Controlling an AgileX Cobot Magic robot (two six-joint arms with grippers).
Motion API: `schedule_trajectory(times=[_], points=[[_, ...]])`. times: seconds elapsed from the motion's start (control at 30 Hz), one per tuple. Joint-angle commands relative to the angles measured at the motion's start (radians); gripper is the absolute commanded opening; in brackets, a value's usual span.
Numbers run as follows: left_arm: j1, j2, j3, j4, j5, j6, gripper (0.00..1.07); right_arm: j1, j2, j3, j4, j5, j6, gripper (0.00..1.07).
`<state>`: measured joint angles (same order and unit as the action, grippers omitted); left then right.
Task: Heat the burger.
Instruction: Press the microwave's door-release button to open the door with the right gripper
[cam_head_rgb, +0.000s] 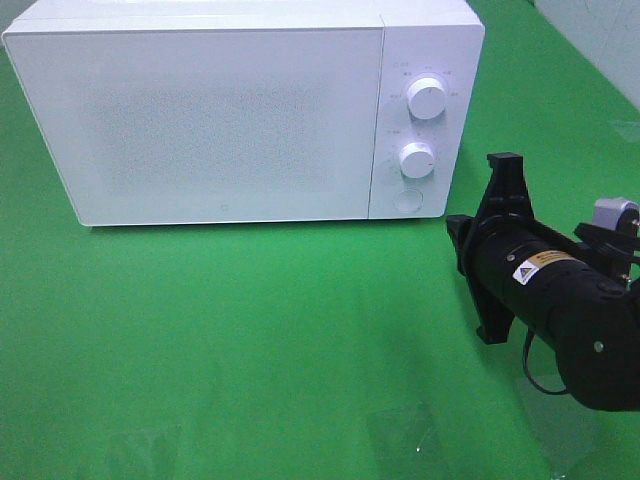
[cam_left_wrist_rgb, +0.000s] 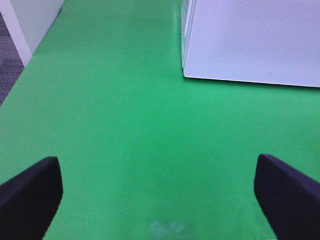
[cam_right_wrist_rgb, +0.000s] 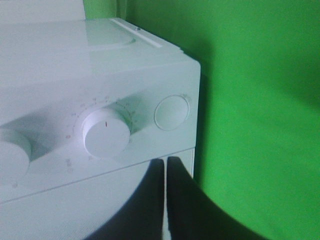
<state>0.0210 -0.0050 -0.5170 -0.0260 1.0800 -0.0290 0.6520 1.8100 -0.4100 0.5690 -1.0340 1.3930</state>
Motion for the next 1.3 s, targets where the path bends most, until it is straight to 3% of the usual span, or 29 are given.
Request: schedule_trajectory(times=[0.03, 0.1, 0.67, 0.83, 1.3], points=[[0.001, -0.016, 0.001, -0.008, -0.014, 0.0, 0.98, -0.035, -0.003, -0.018, -0.044, 0.035, -0.009, 0.0], [0.001, -0.016, 0.001, -0.008, -0.014, 0.0, 0.98, -0.067, 0.003, -0.054, -0.092, 0.078, -0.01, 0.0], [0.001, -0.016, 0.001, -0.008, -0.014, 0.0, 0.98, -0.073, 0.222, -0.248, -0.097, 0.085, 0.046, 0.0], [0.001, -0.016, 0.001, -0.008, -0.014, 0.0, 0.98, -0.127, 0.264, -0.312, -0.148, 0.122, 0.046, 0.0], [0.001, -0.016, 0.001, -0.007, -0.014, 0.0, 0.98, -0.152, 0.276, -0.377, -0.139, 0.153, 0.005, 0.0]])
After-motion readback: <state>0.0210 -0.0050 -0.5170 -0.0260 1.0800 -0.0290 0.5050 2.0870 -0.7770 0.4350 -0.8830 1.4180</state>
